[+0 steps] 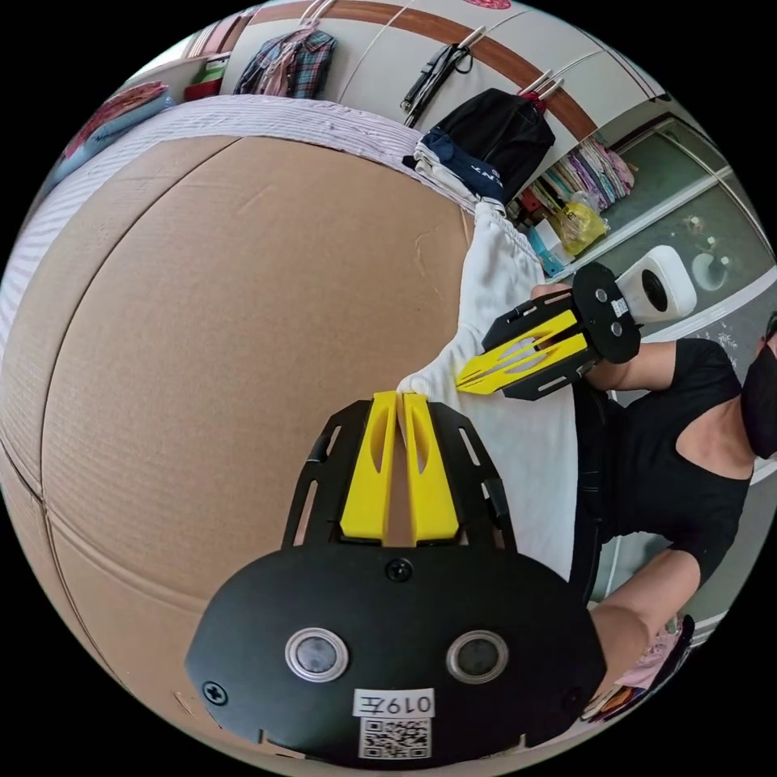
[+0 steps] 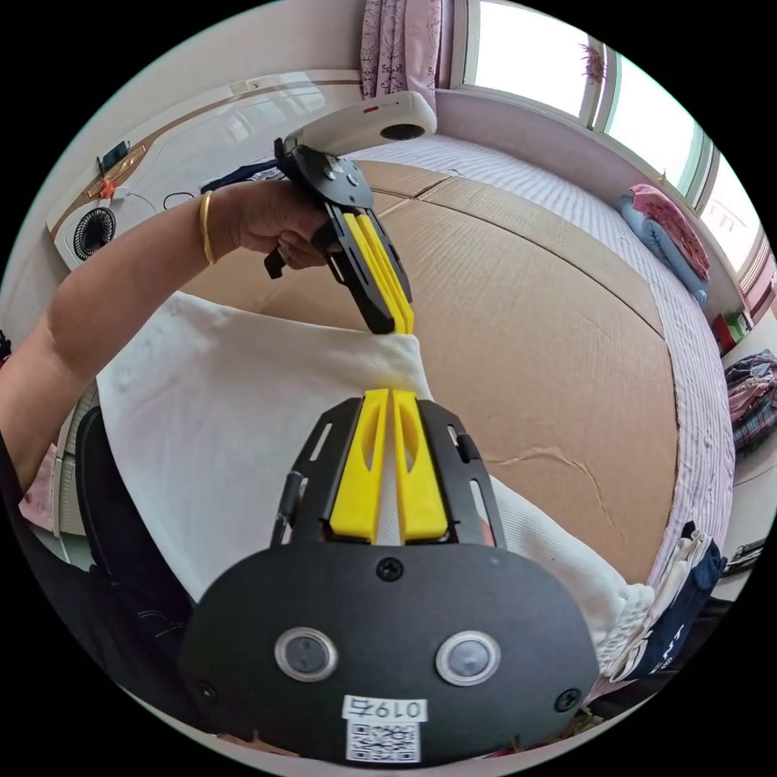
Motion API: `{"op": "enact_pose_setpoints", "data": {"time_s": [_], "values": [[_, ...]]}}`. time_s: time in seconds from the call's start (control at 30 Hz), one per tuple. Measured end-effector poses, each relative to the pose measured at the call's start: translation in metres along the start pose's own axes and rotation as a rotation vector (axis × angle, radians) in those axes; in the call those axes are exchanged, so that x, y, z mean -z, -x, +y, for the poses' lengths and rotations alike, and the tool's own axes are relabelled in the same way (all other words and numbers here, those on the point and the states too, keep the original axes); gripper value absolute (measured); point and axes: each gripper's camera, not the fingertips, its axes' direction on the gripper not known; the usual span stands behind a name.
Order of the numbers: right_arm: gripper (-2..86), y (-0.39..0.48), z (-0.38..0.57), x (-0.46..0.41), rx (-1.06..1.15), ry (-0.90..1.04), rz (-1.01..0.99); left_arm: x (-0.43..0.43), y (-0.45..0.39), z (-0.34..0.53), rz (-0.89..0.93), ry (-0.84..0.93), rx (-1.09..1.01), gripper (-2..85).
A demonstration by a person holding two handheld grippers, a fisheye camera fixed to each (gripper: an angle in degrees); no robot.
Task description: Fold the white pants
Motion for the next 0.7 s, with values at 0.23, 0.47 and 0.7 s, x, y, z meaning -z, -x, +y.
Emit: {"op": "enact_pose_setpoints", "data": {"time_s": [0.23, 0.47, 0.7], "values": [[2.5, -0.009, -0.004, 0.018, 0.044, -0.035, 0.012, -0.019, -0.003, -0.007, -0.055, -0.011, 0.03, 0.8], [5.2, -0.041, -0.005, 0.015, -0.022, 0.003, -0.021, -0.051, 0.016, -0.02, -0.013, -0.021, 0.149, 0.8], [5.3, -0.05, -0.01, 0.024, -0.012, 0.011, -0.011, -0.067, 0.037, -0.018, 0.128, -0.037, 0.206, 1.1]]}}
